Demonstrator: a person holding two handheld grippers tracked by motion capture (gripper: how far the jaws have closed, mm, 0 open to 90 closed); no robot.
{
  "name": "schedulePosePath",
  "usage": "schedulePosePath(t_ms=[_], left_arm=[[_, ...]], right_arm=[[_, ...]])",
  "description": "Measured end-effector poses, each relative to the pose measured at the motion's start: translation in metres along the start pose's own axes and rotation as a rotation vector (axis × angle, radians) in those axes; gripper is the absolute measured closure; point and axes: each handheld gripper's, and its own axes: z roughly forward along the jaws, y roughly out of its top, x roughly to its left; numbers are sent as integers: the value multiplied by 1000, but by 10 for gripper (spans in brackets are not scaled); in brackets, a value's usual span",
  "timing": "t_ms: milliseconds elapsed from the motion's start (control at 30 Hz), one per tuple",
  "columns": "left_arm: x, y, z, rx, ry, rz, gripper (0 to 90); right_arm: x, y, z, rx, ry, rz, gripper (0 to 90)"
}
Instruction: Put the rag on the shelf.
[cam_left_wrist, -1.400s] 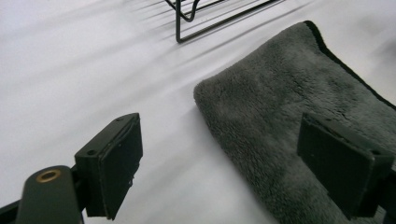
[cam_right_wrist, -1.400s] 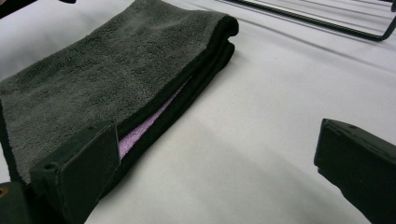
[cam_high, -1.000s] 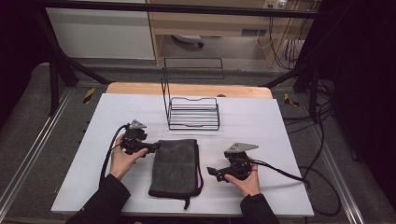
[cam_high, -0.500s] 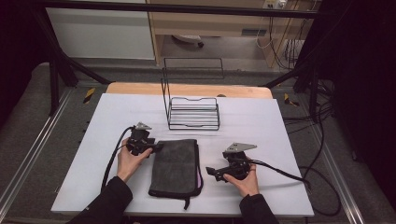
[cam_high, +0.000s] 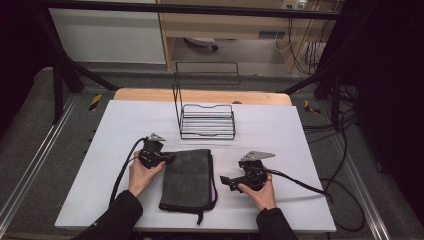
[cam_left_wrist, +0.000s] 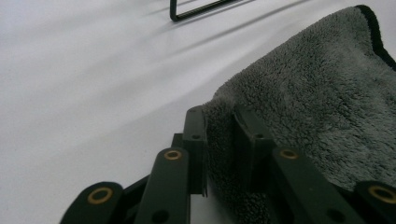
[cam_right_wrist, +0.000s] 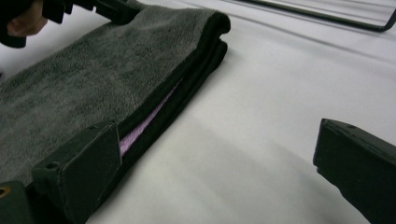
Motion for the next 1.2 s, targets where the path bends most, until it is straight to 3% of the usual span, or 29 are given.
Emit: schedulePosePath(t_ms=[233,467,700,833,867,900,1067,1200], left_arm=[[0,-1,1,-1,0,-2,767],[1,-2,1,-9,-10,2,767],[3,-3,2,-13,-19,3,767],[3,-3,2,-15,-20,5,767],[3,-3,2,-15,-21,5,767],[3,-3,2,-16,-22,5,767],[3,-3,2,-17,-24,9,767],[4,-3,2,-17,-27,11,766]], right_arm=[[-1,16,2,-41,-22,16,9],[8,41,21,-55,-45,9,27],[5,57,50,-28,-67,40,145],[1,58,63,-17,-80,65,227],[1,58,63,-17,-80,65,227],[0,59,68,-10,-75,64,290],[2,59,81,31,-68,69,420],[1,57,84,55,-63,68,478]])
